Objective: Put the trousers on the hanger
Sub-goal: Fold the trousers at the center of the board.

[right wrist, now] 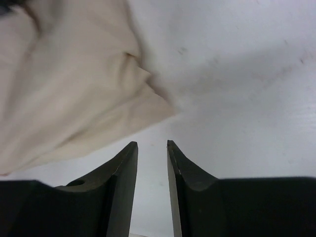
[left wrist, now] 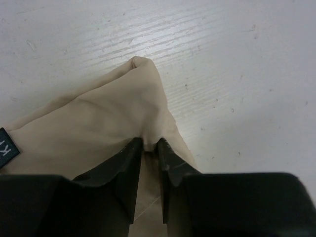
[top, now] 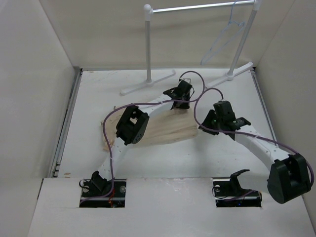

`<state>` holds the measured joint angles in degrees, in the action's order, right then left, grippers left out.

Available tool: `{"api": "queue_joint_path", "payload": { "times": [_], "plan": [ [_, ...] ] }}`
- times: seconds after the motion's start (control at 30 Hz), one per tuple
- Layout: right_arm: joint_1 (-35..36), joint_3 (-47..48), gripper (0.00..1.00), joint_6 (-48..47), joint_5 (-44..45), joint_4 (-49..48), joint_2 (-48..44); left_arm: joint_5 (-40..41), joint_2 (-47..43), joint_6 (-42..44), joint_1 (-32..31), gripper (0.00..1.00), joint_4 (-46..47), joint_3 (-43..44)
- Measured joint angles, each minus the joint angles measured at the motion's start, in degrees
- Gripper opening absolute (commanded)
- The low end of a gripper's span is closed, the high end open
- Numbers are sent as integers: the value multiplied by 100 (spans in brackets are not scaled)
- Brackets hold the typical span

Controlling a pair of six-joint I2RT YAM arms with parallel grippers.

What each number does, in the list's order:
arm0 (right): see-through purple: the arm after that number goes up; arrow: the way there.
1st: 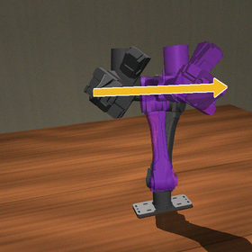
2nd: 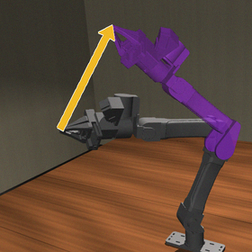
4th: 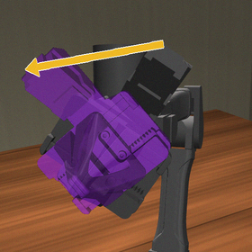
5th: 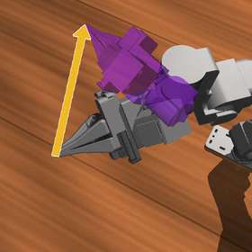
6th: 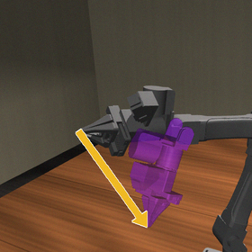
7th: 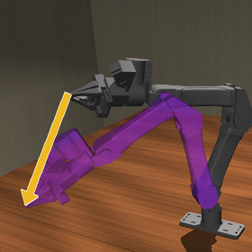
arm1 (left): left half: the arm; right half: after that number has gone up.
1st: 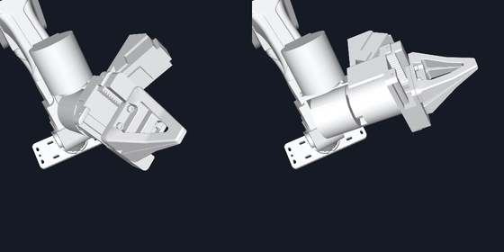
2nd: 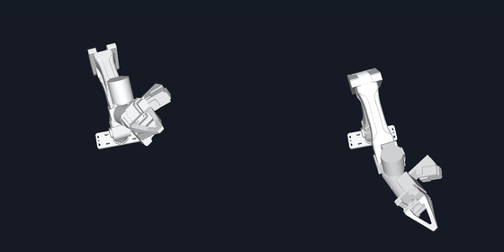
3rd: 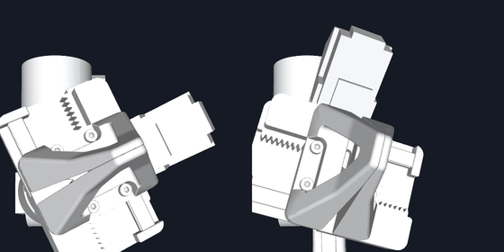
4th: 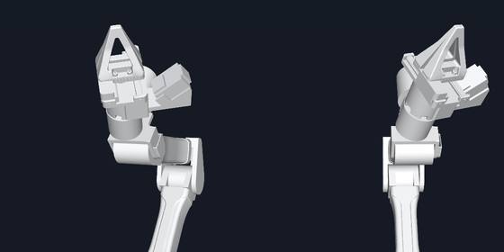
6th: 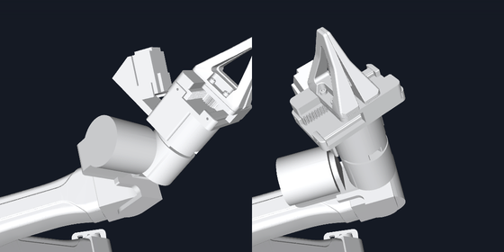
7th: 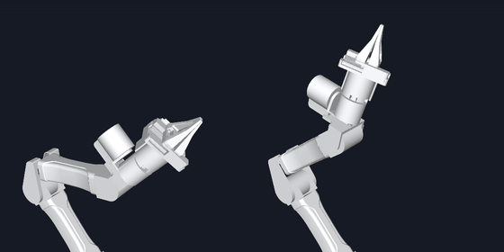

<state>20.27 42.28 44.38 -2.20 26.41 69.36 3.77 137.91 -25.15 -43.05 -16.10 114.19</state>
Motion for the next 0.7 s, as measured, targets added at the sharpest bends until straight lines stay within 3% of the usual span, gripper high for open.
{"api": "queue_joint_path", "payload": {
  "times": [0.1, 0.2, 0.47, 0.7],
  "plan": [
    [7, 428, 21, -48, -68, -234, 61, 22, -138, -151, 2, 36, 96, -181],
    [22, 763, 13, -61, -262, -719, 358, 37, -457, -358, 17, 40, 160, -533],
    [334, 610, 4, 417, -765, -2057, 1849, 46, -1873, -1283, 570, 42, 966, -1882],
    [581, -444, 6, 1062, -732, -2323, 1683, 184, -3488, -2035, 1176, 42, 1534, -3958]
  ]
}}
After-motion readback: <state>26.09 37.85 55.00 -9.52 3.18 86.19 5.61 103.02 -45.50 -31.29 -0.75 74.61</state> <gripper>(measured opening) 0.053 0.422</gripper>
